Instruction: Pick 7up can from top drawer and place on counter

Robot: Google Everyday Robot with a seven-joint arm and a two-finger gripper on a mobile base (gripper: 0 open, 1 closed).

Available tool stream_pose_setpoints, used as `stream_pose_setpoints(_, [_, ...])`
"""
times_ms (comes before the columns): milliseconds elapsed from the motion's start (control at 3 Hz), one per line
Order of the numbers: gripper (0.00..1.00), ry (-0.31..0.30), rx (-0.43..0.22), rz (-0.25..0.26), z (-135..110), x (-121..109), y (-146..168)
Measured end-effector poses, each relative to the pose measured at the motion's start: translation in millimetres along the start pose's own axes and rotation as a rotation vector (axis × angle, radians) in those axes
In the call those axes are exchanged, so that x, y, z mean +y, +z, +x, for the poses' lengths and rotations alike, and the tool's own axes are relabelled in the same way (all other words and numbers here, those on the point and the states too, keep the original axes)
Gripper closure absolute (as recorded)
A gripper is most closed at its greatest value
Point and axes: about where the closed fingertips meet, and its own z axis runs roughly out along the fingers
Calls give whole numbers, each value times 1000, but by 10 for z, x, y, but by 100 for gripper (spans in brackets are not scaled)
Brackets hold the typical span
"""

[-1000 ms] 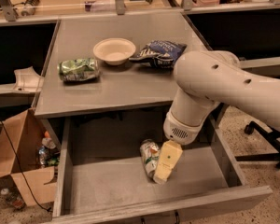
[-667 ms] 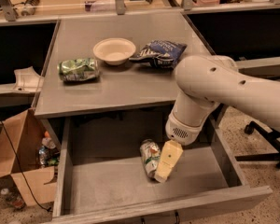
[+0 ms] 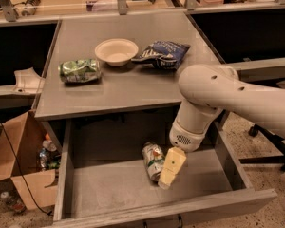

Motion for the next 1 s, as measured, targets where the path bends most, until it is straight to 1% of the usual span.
stream_pose_setpoints(333, [0, 72, 30, -53, 19, -22, 187])
stream_pose_setpoints(667, [0, 72, 30, -53, 19, -22, 187])
stream_pose_setpoints(1000, [0, 115, 54, -56, -24, -58, 262])
